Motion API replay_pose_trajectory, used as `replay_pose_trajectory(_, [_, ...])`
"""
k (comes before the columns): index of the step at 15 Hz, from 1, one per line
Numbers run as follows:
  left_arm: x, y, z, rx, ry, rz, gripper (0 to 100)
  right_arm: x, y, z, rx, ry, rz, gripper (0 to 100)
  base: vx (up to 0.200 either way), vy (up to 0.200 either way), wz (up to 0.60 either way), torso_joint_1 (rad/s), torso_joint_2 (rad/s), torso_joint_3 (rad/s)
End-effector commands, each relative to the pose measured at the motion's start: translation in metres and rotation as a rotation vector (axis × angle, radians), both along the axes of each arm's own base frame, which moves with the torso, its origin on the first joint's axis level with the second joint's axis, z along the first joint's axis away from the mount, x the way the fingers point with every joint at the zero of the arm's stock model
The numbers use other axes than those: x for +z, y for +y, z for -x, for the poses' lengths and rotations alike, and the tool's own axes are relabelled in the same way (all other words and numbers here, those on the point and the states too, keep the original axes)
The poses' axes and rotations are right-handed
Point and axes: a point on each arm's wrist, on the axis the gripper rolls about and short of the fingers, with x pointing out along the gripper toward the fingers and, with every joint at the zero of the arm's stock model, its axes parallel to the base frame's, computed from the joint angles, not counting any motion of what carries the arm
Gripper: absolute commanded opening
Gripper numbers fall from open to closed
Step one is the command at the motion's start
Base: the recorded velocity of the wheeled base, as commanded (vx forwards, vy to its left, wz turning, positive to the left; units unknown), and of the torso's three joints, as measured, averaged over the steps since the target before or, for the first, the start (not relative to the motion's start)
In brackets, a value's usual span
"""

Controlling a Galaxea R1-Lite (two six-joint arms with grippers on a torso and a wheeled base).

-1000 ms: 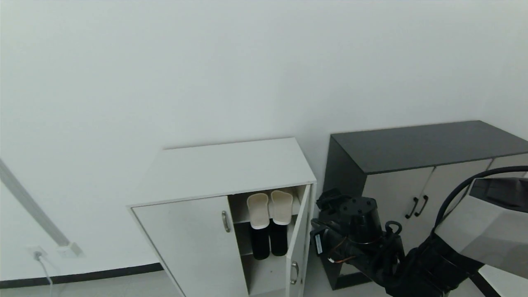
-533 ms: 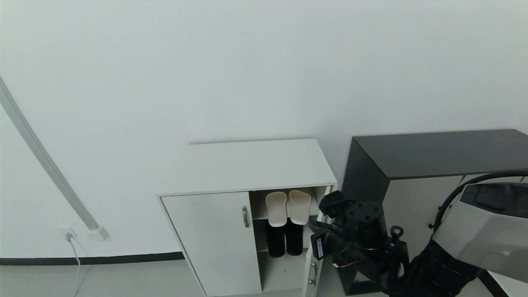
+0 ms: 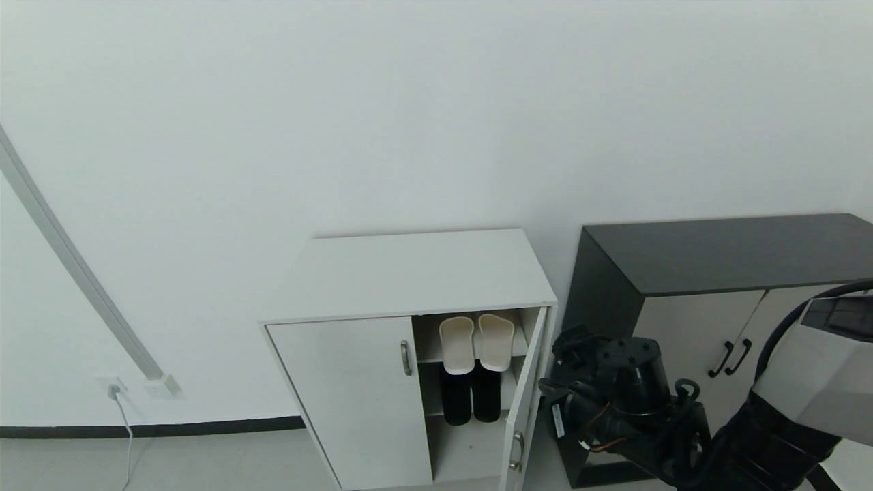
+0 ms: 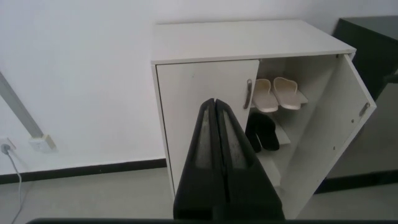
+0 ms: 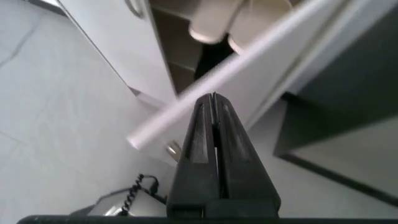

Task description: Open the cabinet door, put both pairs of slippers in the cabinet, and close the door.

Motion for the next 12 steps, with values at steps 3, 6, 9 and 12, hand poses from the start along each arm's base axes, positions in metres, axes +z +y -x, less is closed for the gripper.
replay_pose_trajectory(3, [0.000,0.000,0.000,0.000,0.001,0.001,0,-0.015,-0.003,-0.001,-0.007,0.042,0.035,0,0.000,0.000,0.00,0.000,0.00,0.000])
replay_pose_trajectory(6, [0.000,0.000,0.000,0.001,0.001,-0.001,0,-0.032,0.003,-0.005,0.000,0.072,0.058,0,0.000,0.000,0.00,0.000,0.00,0.000])
replay_pose_trajectory(9, [0.000,0.000,0.000,0.000,0.001,0.001,0,-0.043,0.011,-0.008,0.016,0.085,0.066,0,0.000,0.000,0.00,0.000,0.00,0.000])
replay_pose_trajectory(12, [0.000,0.000,0.000,0.000,0.001,-0.001,0,-0.044,0.019,-0.016,0.018,0.054,0.038,0,0.000,0.000,0.00,0.000,0.00,0.000])
